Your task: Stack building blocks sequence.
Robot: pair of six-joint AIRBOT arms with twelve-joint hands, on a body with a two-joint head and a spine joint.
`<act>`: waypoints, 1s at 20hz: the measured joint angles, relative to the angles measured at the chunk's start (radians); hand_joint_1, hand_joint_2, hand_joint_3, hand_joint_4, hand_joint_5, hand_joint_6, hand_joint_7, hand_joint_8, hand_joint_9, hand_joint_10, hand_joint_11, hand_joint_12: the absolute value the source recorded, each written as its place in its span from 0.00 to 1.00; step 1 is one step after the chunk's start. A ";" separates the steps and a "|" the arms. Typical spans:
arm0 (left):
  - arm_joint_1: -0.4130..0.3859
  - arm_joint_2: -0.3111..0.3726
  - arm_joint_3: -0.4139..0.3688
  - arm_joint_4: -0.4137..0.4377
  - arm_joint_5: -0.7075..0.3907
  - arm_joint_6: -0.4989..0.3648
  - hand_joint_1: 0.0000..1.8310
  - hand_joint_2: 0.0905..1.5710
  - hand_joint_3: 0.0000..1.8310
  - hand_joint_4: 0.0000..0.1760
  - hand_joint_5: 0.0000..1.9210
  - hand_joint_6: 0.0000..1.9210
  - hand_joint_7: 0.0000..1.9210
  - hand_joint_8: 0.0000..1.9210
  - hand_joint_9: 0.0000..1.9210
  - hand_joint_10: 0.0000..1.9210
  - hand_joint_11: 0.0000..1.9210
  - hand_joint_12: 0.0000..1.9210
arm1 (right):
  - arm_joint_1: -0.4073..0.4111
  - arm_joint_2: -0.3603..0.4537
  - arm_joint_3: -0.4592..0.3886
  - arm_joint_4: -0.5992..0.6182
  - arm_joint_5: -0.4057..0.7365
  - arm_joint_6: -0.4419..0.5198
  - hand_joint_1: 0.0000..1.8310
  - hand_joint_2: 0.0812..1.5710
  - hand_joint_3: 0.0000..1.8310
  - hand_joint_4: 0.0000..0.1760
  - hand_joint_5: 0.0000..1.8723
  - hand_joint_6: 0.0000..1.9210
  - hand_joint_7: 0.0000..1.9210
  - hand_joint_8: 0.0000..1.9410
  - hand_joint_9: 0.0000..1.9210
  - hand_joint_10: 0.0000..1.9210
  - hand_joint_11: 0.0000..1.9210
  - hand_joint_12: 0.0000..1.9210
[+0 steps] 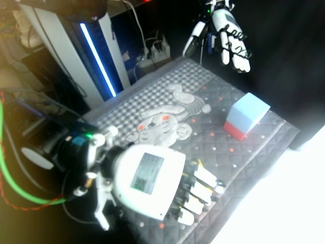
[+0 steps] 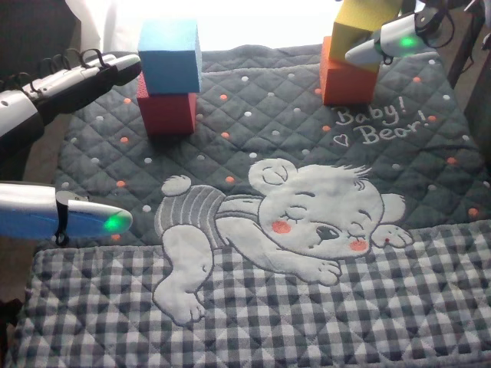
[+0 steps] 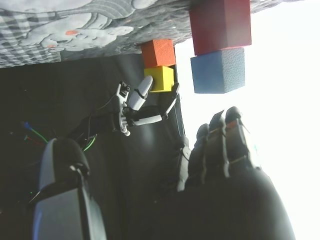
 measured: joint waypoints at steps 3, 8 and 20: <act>0.000 0.000 0.000 -0.001 -0.001 0.000 0.41 0.53 0.00 0.64 0.03 0.00 0.00 0.00 0.00 0.00 0.00 0.00 | 0.000 0.000 0.000 0.000 0.000 0.000 0.70 0.66 0.00 0.00 0.58 0.38 0.57 0.42 0.64 0.35 0.59 0.47; 0.000 0.000 0.000 0.000 -0.001 -0.006 0.40 0.53 0.00 0.71 0.03 0.00 0.00 0.00 0.00 0.00 0.00 0.00 | -0.011 0.000 0.002 0.017 0.015 0.001 0.72 0.70 0.00 0.00 0.40 0.23 0.50 0.55 0.61 0.04 0.48 0.38; 0.000 0.000 0.000 0.000 -0.002 -0.006 0.40 0.54 0.00 0.76 0.05 0.00 0.00 0.00 0.00 0.00 0.00 0.00 | -0.034 0.006 0.000 0.037 -0.012 0.000 0.52 0.59 0.00 0.60 0.14 0.00 0.15 0.00 0.13 0.00 0.00 0.37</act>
